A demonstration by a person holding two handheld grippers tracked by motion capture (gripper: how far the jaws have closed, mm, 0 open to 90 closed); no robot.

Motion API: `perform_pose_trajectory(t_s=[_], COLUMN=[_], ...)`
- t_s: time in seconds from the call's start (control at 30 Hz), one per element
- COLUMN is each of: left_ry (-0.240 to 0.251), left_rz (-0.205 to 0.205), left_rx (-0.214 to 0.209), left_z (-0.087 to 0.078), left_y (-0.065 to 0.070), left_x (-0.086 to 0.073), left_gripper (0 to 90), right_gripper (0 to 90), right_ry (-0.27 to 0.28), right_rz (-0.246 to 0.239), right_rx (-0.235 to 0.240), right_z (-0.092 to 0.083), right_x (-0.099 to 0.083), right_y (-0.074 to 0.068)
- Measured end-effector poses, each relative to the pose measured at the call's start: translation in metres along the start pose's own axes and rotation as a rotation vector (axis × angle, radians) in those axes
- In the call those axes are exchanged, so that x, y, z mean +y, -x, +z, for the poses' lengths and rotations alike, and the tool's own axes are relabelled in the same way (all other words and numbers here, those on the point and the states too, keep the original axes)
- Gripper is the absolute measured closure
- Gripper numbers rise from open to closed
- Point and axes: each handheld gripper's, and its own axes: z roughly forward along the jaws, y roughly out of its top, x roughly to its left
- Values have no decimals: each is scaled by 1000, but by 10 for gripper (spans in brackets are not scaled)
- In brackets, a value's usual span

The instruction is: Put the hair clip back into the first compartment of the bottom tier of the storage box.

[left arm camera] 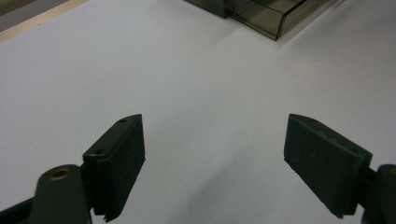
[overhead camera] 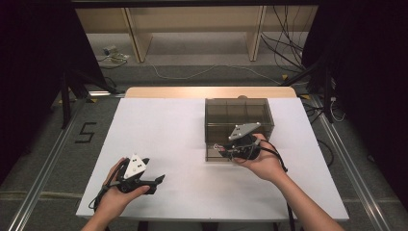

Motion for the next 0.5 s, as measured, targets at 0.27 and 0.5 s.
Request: perform_pose_trajectory(t_s=[0.27,0.5], left_ry=[1,0], left_rz=[-3,-3], left_rx=[1,0], left_z=[0,0], left_y=[0,0], left_x=[0,0], left_gripper=[205,205], right_gripper=[676,676], right_ry=[-1,1], right_rz=[11,9], right_rx=[-4,-4], right_z=[3,5], right_x=[1,2], right_y=[0,1])
